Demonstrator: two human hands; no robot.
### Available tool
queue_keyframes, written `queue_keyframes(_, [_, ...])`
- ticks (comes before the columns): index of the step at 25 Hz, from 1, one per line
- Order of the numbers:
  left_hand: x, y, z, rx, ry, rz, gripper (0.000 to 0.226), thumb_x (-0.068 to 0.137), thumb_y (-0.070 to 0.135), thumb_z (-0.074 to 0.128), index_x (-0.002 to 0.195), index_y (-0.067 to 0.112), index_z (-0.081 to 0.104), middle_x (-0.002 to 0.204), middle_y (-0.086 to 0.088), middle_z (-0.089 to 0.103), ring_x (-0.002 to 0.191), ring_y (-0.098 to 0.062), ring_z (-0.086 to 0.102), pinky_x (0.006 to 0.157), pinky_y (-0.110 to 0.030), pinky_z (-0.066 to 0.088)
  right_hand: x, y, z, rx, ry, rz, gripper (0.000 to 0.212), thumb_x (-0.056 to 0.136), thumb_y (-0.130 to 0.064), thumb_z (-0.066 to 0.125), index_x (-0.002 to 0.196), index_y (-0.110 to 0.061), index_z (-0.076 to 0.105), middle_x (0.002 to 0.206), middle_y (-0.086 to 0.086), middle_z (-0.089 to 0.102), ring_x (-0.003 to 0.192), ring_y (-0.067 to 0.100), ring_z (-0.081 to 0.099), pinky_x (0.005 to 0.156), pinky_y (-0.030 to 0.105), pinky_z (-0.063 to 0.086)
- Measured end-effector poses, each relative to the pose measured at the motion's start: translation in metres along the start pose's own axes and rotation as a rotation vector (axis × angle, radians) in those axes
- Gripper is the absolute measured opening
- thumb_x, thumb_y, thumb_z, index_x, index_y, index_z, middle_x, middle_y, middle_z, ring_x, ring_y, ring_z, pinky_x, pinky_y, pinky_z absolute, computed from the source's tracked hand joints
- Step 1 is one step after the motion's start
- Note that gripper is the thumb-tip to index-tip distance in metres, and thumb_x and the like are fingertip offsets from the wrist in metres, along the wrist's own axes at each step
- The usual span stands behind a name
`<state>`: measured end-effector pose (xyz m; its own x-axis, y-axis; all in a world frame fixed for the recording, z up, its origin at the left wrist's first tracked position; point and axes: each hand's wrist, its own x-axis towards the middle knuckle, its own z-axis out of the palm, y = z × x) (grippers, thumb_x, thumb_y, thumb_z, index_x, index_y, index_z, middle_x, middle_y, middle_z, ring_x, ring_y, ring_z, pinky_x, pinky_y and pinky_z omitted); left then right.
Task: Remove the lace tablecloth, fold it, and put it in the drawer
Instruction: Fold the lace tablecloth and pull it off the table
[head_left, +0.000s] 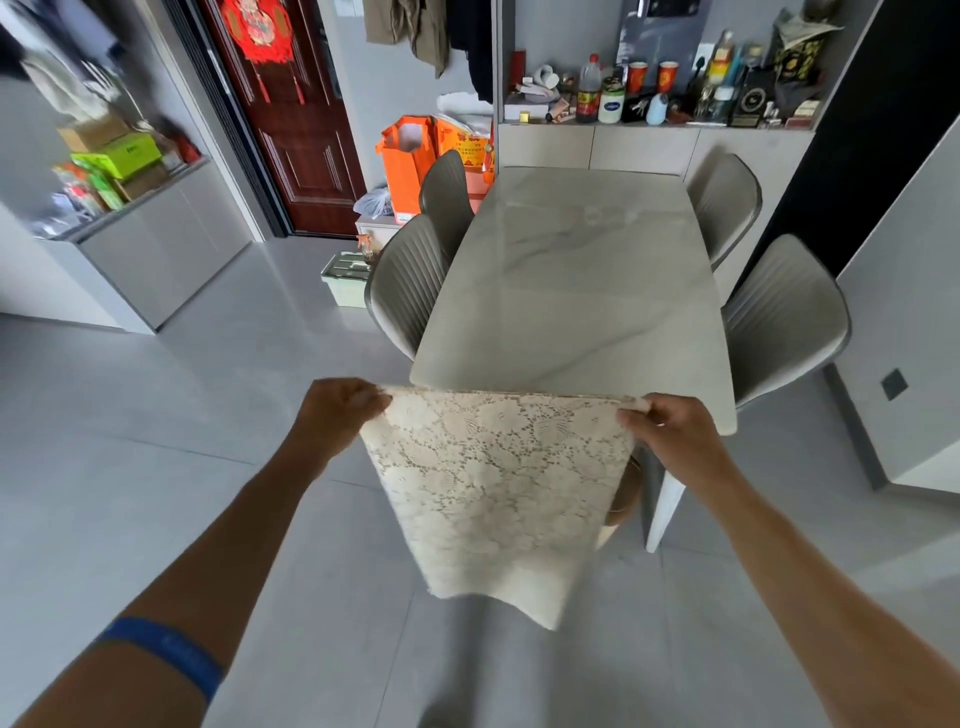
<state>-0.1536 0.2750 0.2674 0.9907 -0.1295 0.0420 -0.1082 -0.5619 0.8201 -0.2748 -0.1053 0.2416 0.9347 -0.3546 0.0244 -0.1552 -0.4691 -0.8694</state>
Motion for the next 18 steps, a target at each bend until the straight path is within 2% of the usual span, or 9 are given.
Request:
queue_keyframes(2, [-0.004, -0.010, 0.015, -0.141, -0.074, -0.166, 0.010, 0.087, 0.013, 0.069, 0.079, 0.008, 0.068, 0.072, -0.007, 0.064, 0.066, -0.010, 0.062, 0.061, -0.025, 0.053, 0.007, -0.010, -0.005, 0.092, 0.063, -0.028, 0.007, 0.085, -0.022, 0.073, 0.082, -0.016, 0.072, 0.058, -0.015, 0.065, 0.055, 0.005, 0.057, 0.055, 0.016, 0.043])
queue_keyframes(3, [-0.005, -0.011, 0.023, -0.199, -0.096, -0.218, 0.014, 0.090, 0.015, 0.067, 0.076, 0.012, 0.063, 0.074, -0.006, 0.062, 0.069, -0.015, 0.062, 0.057, -0.028, 0.056, 0.010, -0.013, -0.009, 0.108, 0.082, -0.062, 0.004, 0.086, -0.024, 0.073, 0.090, -0.025, 0.073, 0.064, -0.022, 0.067, 0.056, -0.002, 0.060, 0.053, 0.009, 0.042])
queue_keyframes(4, [-0.005, -0.012, 0.031, -0.248, -0.092, -0.239, 0.019, 0.091, 0.018, 0.066, 0.074, 0.014, 0.059, 0.075, -0.006, 0.061, 0.069, -0.017, 0.063, 0.053, -0.030, 0.057, 0.012, -0.018, -0.015, 0.111, 0.085, -0.088, 0.011, 0.086, -0.025, 0.073, 0.090, -0.036, 0.071, 0.068, -0.027, 0.067, 0.059, -0.006, 0.060, 0.054, 0.005, 0.041])
queue_keyframes(5, [-0.004, -0.012, 0.036, -0.278, -0.070, -0.234, 0.021, 0.090, 0.018, 0.067, 0.072, 0.015, 0.057, 0.076, -0.007, 0.061, 0.069, -0.019, 0.066, 0.052, -0.031, 0.058, 0.015, -0.019, -0.020, 0.114, 0.078, -0.098, 0.014, 0.086, -0.027, 0.072, 0.081, -0.040, 0.067, 0.065, -0.026, 0.065, 0.057, -0.006, 0.058, 0.053, 0.006, 0.040])
queue_keyframes(7, [-0.004, -0.010, 0.040, -0.347, -0.037, -0.195, 0.017, 0.084, 0.015, 0.076, 0.072, 0.015, 0.063, 0.075, -0.010, 0.067, 0.070, -0.024, 0.071, 0.057, -0.030, 0.060, 0.020, -0.015, -0.028, 0.129, 0.093, -0.072, 0.030, 0.084, -0.030, 0.073, 0.061, -0.026, 0.054, 0.049, -0.015, 0.050, 0.044, 0.002, 0.041, 0.047, 0.014, 0.034])
queue_keyframes(10, [-0.005, -0.008, 0.041, -0.399, -0.074, -0.134, 0.020, 0.072, 0.011, 0.084, 0.085, 0.024, 0.076, 0.080, -0.003, 0.076, 0.070, -0.017, 0.071, 0.067, -0.023, 0.058, 0.024, -0.004, -0.044, 0.214, 0.146, -0.032, 0.036, 0.083, -0.027, 0.076, 0.066, -0.007, 0.051, 0.055, -0.002, 0.045, 0.054, 0.014, 0.037, 0.047, 0.020, 0.032])
queue_keyframes(13, [-0.004, 0.015, 0.047, -0.539, -0.068, -0.100, 0.011, 0.074, 0.011, 0.082, 0.083, 0.016, 0.079, 0.079, -0.010, 0.072, 0.070, -0.021, 0.062, 0.071, -0.030, 0.053, 0.022, 0.000, -0.061, 0.385, 0.176, -0.020, 0.040, 0.082, -0.027, 0.077, 0.081, 0.006, 0.055, 0.073, 0.011, 0.051, 0.069, 0.020, 0.044, 0.060, 0.026, 0.039])
queue_keyframes(16, [0.005, 0.056, 0.051, -0.567, -0.036, -0.047, 0.004, 0.079, 0.016, 0.079, 0.082, 0.019, 0.080, 0.072, -0.001, 0.072, 0.064, -0.018, 0.059, 0.060, -0.028, 0.052, 0.024, -0.012, -0.087, 0.459, 0.232, -0.041, 0.048, 0.074, -0.038, 0.079, 0.086, 0.005, 0.060, 0.083, 0.011, 0.057, 0.076, 0.021, 0.052, 0.075, 0.034, 0.045])
queue_keyframes(18, [0.014, 0.085, 0.052, -0.506, 0.011, 0.042, 0.004, 0.081, 0.017, 0.078, 0.083, 0.020, 0.077, 0.083, 0.003, 0.075, 0.070, -0.014, 0.065, 0.064, -0.026, 0.055, 0.032, -0.018, -0.105, 0.416, 0.240, -0.069, 0.032, 0.079, -0.030, 0.078, 0.089, -0.002, 0.070, 0.113, 0.002, 0.066, 0.104, 0.020, 0.062, 0.095, 0.041, 0.047])
